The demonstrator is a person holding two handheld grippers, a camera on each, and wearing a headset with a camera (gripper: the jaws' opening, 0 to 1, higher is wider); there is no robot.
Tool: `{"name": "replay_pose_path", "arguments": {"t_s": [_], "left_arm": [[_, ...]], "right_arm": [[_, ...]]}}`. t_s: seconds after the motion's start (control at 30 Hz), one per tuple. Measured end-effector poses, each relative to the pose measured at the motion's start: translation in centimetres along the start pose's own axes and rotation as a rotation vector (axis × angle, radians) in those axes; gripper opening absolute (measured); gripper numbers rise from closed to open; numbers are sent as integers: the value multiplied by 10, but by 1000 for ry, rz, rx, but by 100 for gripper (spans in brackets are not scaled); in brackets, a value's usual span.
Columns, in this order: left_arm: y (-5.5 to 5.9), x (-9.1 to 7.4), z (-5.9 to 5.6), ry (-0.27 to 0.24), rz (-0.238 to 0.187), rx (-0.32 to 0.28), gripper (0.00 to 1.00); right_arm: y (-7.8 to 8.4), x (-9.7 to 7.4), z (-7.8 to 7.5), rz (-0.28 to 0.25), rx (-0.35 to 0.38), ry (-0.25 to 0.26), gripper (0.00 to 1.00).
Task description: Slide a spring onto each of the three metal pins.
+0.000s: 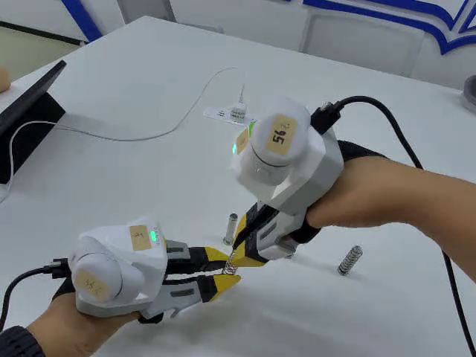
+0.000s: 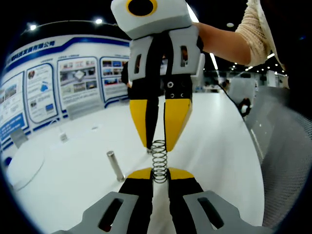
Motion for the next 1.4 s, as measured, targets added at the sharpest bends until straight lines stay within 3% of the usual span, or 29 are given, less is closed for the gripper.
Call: {"name": "replay_pose_path", "arguments": {"t_s": [0.67,0.8,1.13,1.4], "left_arm": [[-7,1,4,-20,-26,-7,11],[-7,1,6,-33,-20,-3,17],[2,-12,12,-72,-2,-47,29],[1,-14,15,-91,-9,-58,36]], "right_arm": [[2,4,-5,3,-1,29,12],[1,1,-8,-1,6,37,12],[3,-22,-31,-11,44,116,12],[-1,-23,-49,-1,48,151,12]]}}
Point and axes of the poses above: the centre of the closed fingertips' face, and the gripper's own axes: x roughly forward along the fingers, z roughly to its left, y roughly out of its underside, the point moved 8 cm from there along -x, roughly backward along the fingers, and after that the axes turned 4 degrees about y, right-handed, at the moved point
